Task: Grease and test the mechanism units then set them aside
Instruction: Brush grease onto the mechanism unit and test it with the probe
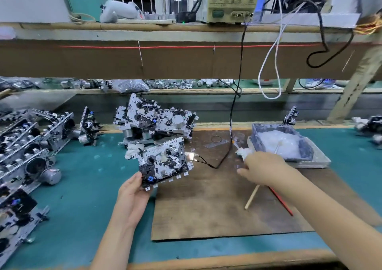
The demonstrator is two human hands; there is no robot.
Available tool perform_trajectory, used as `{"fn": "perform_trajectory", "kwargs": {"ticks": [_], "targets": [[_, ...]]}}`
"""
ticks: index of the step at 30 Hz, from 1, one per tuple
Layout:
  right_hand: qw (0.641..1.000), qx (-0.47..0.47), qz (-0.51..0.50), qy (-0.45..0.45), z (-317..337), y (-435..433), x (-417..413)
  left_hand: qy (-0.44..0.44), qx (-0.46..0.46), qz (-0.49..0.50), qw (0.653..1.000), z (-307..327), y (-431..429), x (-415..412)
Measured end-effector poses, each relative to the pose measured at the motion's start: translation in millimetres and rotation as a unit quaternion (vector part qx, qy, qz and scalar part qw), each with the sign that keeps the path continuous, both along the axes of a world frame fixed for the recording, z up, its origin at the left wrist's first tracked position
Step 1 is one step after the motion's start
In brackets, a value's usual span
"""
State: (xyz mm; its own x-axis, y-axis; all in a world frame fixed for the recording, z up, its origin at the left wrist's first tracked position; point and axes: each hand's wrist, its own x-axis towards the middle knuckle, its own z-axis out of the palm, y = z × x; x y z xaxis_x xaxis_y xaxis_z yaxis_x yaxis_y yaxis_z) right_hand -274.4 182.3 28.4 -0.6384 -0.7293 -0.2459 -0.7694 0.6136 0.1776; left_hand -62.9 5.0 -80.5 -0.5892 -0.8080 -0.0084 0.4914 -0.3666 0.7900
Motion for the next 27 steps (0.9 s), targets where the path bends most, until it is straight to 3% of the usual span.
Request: {"fn": "perform_trajectory", "kwargs": {"ticks": [6, 12, 18, 20, 22, 24, 27], "targets": [[0.996, 0.034, -0.026, -0.083, -9.3, 29.0, -17.3, -0.007, 0.003, -0.013, 1.0, -1.7, -0.4, -0.6], [0.986, -0.146, -0.056, -0.054, 1.2, 38.9, -31.3, -0.014, 0.003, -0.017, 1.0, -2.7, -0.8, -1.8], [0.962, -0.266, -0.066, -0.011, 5.6, 34.0, -37.7, -0.018, 0.009, -0.009, 1.0, -0.8, 0.2, -1.5], [0.934, -0.356, -0.014, 0.006, 8.5, 33.8, -30.7, -0.018, 0.008, -0.006, 1.0, 0.8, 1.4, -1.5], [0.869, -0.488, 0.08, 0.013, 14.2, 30.4, -16.6, -0.019, 0.009, -0.001, 1.0, 1.9, 2.5, -1.3], [0.787, -0.597, 0.144, -0.059, 22.9, 23.2, 3.7, -0.02, 0.009, 0.001, 1.0, 2.8, 3.3, -0.9], [0.721, -0.625, 0.178, -0.239, 30.4, 12.3, 31.0, -0.027, 0.003, 0.006, 1.0, 5.3, 4.5, -0.8]]}}
